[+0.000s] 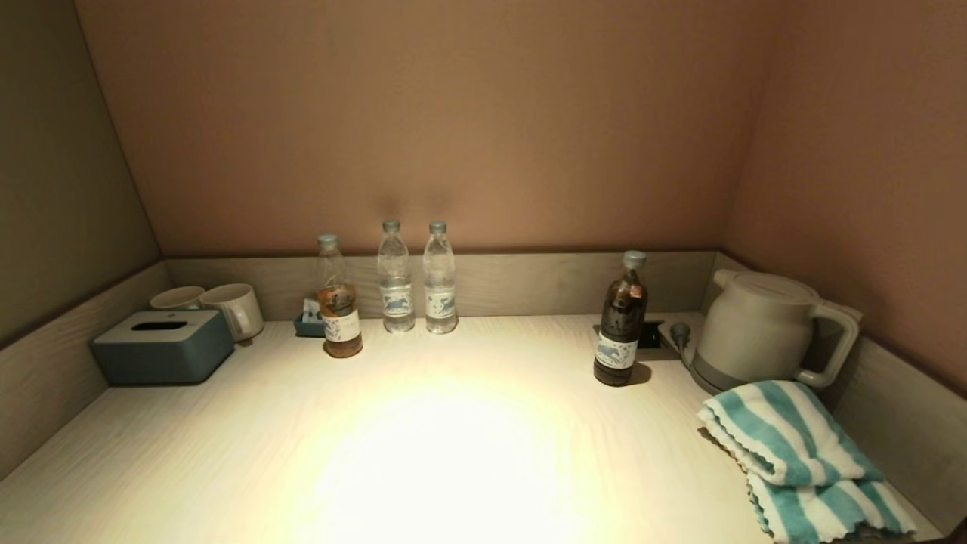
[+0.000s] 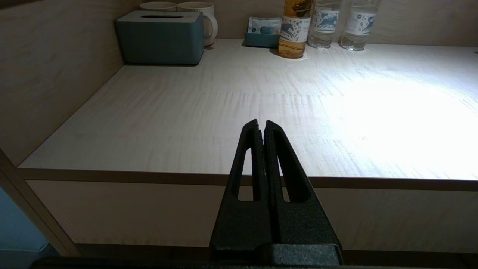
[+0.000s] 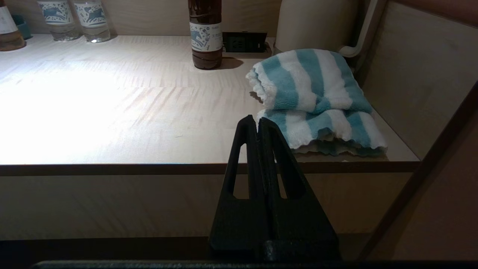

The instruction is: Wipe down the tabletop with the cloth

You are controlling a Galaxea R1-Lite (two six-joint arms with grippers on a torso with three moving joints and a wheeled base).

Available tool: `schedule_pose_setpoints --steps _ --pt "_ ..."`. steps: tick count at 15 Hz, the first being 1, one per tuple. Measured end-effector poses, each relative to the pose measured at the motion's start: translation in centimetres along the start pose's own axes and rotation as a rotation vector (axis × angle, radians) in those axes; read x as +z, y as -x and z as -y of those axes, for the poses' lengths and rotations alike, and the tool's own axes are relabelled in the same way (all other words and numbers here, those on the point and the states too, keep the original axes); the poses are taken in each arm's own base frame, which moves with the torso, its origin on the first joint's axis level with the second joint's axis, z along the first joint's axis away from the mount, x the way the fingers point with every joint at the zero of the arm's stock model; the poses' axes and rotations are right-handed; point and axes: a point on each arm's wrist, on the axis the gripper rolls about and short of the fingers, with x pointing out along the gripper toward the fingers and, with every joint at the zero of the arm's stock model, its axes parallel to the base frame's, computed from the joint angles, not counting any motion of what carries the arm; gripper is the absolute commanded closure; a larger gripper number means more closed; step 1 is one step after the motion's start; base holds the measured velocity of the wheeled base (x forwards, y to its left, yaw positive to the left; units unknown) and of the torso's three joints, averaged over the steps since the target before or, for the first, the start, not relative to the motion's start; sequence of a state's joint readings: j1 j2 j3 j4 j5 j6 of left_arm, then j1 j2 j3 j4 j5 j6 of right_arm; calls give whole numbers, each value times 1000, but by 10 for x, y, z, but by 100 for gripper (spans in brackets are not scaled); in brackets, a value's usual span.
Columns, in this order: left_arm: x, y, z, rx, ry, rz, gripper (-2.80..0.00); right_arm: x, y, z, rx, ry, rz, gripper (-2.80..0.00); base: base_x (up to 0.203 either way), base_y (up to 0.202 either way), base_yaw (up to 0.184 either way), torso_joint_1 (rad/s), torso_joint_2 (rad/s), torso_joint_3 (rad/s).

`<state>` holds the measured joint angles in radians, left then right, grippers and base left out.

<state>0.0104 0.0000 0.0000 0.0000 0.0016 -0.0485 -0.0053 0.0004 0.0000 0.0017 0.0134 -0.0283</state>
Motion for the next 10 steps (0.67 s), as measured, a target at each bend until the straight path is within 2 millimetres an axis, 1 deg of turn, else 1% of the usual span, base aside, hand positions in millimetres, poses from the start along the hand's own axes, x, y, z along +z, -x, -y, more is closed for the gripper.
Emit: schedule_pose_setpoints --steps 10 --pt "0 0 0 -1 0 0 0 0 0 0 -1 0 0 0 0 0 0 0 0 0"
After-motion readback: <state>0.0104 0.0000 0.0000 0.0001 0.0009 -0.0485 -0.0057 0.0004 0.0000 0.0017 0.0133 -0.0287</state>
